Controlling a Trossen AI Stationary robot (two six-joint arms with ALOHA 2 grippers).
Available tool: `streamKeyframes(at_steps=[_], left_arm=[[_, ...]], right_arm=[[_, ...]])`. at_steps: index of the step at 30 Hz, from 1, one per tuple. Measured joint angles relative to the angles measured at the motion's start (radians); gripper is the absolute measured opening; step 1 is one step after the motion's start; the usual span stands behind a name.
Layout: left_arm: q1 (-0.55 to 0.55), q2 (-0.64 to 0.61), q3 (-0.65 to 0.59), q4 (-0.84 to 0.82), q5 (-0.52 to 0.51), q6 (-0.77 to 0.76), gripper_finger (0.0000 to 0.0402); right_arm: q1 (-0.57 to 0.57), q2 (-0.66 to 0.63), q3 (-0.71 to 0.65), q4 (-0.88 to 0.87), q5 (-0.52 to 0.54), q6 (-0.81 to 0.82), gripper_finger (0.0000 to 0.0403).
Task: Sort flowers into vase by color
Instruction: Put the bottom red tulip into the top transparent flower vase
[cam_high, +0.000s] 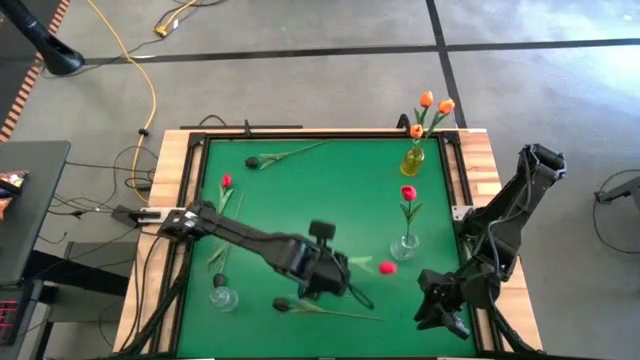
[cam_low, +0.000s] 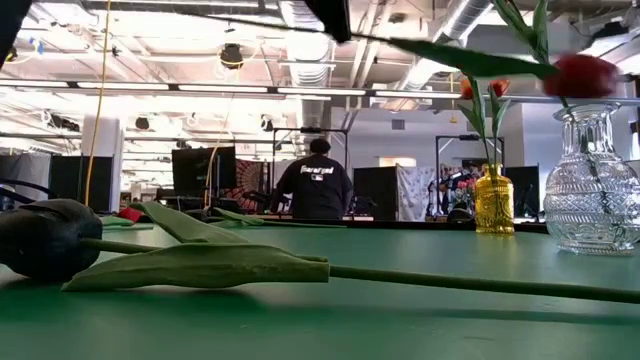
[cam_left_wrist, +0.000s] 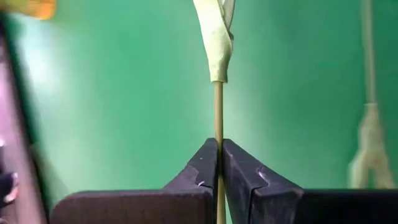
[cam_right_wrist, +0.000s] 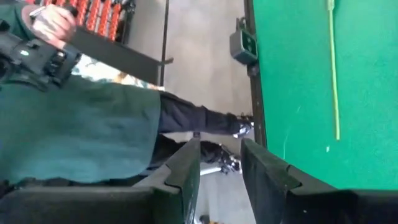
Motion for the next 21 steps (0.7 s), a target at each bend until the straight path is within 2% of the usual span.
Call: streamKeyframes(at_steps=[7, 13, 18, 21], left_arm=[[0.035, -0.191, 0.027, -0.012, -0.117, -0.007, 0.0], [0.037, -0.372, 0.028, 0.086, -0.172, 0.001, 0.0], [0.032, -0.501, -0.012, 0.27, -0.122, 0.097, 0.0], [0.036, -0.57, -0.078, 0.419, -0.006, 0.18, 0.0]], right_arm=[[-0.019, 0.0, 0.0, 0.029, 0.043, -0.035, 0.0141], [-0.078, 0.0, 0.0, 0.065, 0.138, -0.156, 0.0141], [-0.18, 0.0, 0.0, 0.227, 0.224, -0.371, 0.0141], [-0.253, 0.0, 0.001, 0.384, 0.245, -0.526, 0.0141]])
